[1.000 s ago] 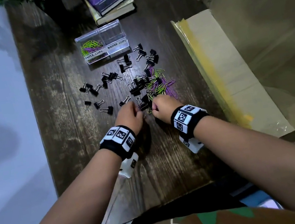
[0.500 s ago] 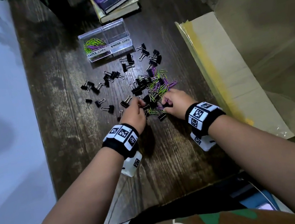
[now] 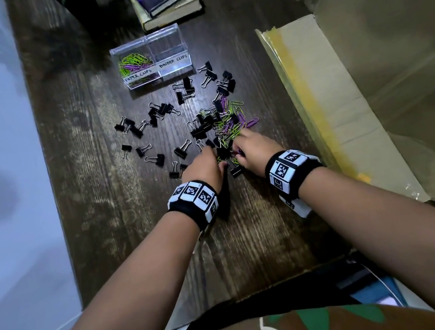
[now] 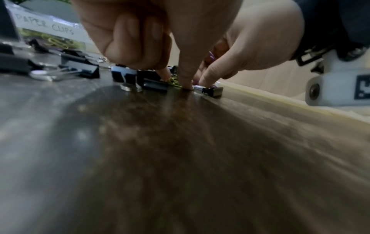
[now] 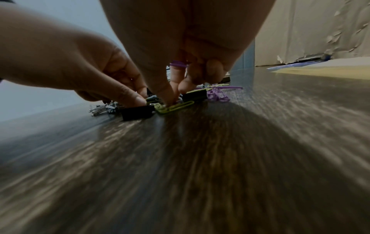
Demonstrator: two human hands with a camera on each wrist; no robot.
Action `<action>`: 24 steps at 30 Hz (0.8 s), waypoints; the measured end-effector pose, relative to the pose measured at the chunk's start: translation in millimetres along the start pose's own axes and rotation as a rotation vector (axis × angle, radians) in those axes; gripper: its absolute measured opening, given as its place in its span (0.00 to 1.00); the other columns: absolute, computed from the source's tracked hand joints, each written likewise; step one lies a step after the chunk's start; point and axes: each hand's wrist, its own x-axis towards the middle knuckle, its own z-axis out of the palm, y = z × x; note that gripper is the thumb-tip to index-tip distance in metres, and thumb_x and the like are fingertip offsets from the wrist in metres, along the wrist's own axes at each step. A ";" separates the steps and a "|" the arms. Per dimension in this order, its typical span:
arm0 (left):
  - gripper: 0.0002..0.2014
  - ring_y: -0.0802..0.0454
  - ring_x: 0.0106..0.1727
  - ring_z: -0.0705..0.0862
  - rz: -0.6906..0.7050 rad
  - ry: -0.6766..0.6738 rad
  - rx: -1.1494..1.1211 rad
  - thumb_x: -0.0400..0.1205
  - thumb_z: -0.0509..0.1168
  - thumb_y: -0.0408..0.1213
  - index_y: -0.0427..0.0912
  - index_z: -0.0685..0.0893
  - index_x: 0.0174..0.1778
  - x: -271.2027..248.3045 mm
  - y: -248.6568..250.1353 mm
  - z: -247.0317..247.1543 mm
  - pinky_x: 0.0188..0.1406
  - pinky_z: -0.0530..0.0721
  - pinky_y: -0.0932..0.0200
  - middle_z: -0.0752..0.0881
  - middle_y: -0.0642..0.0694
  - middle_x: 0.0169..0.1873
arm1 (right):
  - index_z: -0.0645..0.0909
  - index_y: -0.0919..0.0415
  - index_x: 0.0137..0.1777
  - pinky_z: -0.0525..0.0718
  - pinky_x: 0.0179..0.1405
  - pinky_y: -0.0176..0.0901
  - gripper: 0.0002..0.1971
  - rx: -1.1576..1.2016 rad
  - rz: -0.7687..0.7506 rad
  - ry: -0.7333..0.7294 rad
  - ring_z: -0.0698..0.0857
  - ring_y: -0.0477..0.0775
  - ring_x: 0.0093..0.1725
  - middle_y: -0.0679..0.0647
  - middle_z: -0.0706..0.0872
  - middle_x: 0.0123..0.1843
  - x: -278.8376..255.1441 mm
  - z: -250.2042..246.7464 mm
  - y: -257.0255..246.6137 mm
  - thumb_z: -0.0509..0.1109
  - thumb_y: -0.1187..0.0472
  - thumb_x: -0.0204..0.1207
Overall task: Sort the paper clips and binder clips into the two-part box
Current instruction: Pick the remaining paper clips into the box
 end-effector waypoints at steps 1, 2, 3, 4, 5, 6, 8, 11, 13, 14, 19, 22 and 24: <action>0.17 0.38 0.56 0.83 -0.002 -0.003 -0.010 0.82 0.61 0.49 0.39 0.73 0.57 1.8 0.9 -0.9 0.49 0.80 0.48 0.85 0.38 0.54 | 0.80 0.63 0.52 0.78 0.55 0.53 0.08 0.022 0.014 -0.001 0.80 0.64 0.56 0.61 0.76 0.58 1.3 -0.8 -0.2 0.65 0.62 0.76; 0.16 0.37 0.56 0.83 -0.007 -0.012 -0.018 0.83 0.61 0.49 0.39 0.74 0.57 3.7 0.9 -1.4 0.49 0.80 0.48 0.85 0.38 0.53 | 0.80 0.63 0.50 0.78 0.54 0.53 0.07 0.063 0.039 0.004 0.81 0.64 0.55 0.61 0.77 0.57 2.7 -1.8 0.5 0.65 0.62 0.75; 0.15 0.37 0.55 0.83 -0.010 -0.022 -0.032 0.83 0.60 0.48 0.39 0.74 0.56 5.3 -0.2 -1.8 0.49 0.80 0.48 0.85 0.38 0.53 | 0.81 0.63 0.48 0.78 0.55 0.51 0.06 0.116 0.071 0.025 0.81 0.64 0.54 0.61 0.79 0.56 4.1 -3.5 2.0 0.65 0.63 0.75; 0.14 0.38 0.54 0.84 -0.018 -0.034 -0.055 0.83 0.60 0.47 0.40 0.75 0.55 6.2 -1.4 -3.5 0.49 0.81 0.48 0.86 0.38 0.51 | 0.82 0.63 0.47 0.78 0.54 0.48 0.05 0.180 0.108 0.053 0.82 0.62 0.53 0.61 0.81 0.54 5.3 -6.1 4.4 0.66 0.63 0.75; 0.11 0.39 0.52 0.84 -0.025 -0.042 -0.098 0.83 0.60 0.46 0.41 0.75 0.53 6.4 -3.1 -5.4 0.49 0.82 0.49 0.86 0.40 0.49 | 0.82 0.63 0.46 0.76 0.51 0.43 0.05 0.246 0.142 0.081 0.82 0.60 0.50 0.60 0.83 0.52 5.9 -9.3 7.4 0.67 0.64 0.75; 0.09 0.40 0.49 0.84 -0.039 -0.042 -0.158 0.82 0.60 0.44 0.43 0.75 0.50 6.6 -4.9 -7.4 0.48 0.82 0.50 0.86 0.41 0.46 | 0.83 0.64 0.45 0.73 0.45 0.40 0.04 0.309 0.170 0.103 0.82 0.57 0.47 0.58 0.85 0.49 5.4 -13.9 9.7 0.67 0.64 0.75; 0.05 0.42 0.43 0.83 -0.080 -0.017 -0.295 0.82 0.60 0.41 0.44 0.74 0.45 7.0 -9.0 -12.3 0.43 0.79 0.54 0.85 0.42 0.41 | 0.83 0.62 0.46 0.69 0.37 0.37 0.02 0.449 0.202 0.092 0.80 0.51 0.41 0.54 0.84 0.42 5.4 -22.3 14.2 0.69 0.65 0.76; 0.05 0.47 0.38 0.77 -0.132 0.003 -0.444 0.83 0.57 0.37 0.42 0.73 0.42 9.1 -14.5 -19.2 0.39 0.74 0.56 0.80 0.44 0.36 | 0.84 0.57 0.56 0.70 0.27 0.29 0.12 0.675 0.238 0.014 0.76 0.43 0.29 0.49 0.80 0.36 9.7 -29.7 18.4 0.65 0.69 0.77; 0.07 0.48 0.35 0.75 -0.154 -0.007 -0.581 0.83 0.57 0.35 0.45 0.73 0.38 12.0 -19.7 -20.9 0.38 0.73 0.56 0.78 0.47 0.33 | 0.83 0.58 0.57 0.65 0.17 0.28 0.16 0.896 0.311 -0.022 0.70 0.45 0.22 0.50 0.75 0.30 10.0 -31.8 17.2 0.59 0.74 0.77; 0.09 0.48 0.34 0.75 -0.169 -0.016 -0.658 0.82 0.57 0.33 0.47 0.73 0.37 12.6 -20.8 -22.5 0.36 0.74 0.56 0.78 0.48 0.31 | 0.82 0.62 0.55 0.62 0.14 0.30 0.17 1.017 0.343 -0.030 0.67 0.47 0.20 0.52 0.72 0.28 8.7 -32.3 17.0 0.55 0.76 0.76; 0.10 0.56 0.21 0.69 -0.222 -0.098 -0.886 0.83 0.54 0.27 0.43 0.78 0.46 8.9 -13.8 -34.3 0.17 0.65 0.66 0.78 0.50 0.28 | 0.73 0.63 0.36 0.66 0.18 0.33 0.13 1.378 0.429 -0.095 0.70 0.51 0.21 0.57 0.70 0.29 -6.7 -29.7 18.7 0.49 0.74 0.73; 0.17 0.54 0.18 0.70 -0.245 -0.132 -0.969 0.79 0.50 0.23 0.42 0.82 0.46 11.4 -9.2 -32.5 0.16 0.62 0.67 0.77 0.47 0.24 | 0.74 0.61 0.30 0.69 0.21 0.37 0.13 1.082 0.447 -0.052 0.73 0.54 0.24 0.57 0.76 0.26 -10.1 -17.7 21.6 0.63 0.63 0.78; 0.17 0.44 0.28 0.76 -0.268 -0.112 -0.992 0.74 0.50 0.24 0.44 0.82 0.36 15.5 -7.1 -25.9 0.21 0.62 0.63 0.78 0.40 0.26 | 0.78 0.61 0.31 0.73 0.27 0.38 0.14 0.624 0.388 -0.023 0.78 0.57 0.28 0.58 0.81 0.29 -12.5 -9.6 22.6 0.70 0.55 0.75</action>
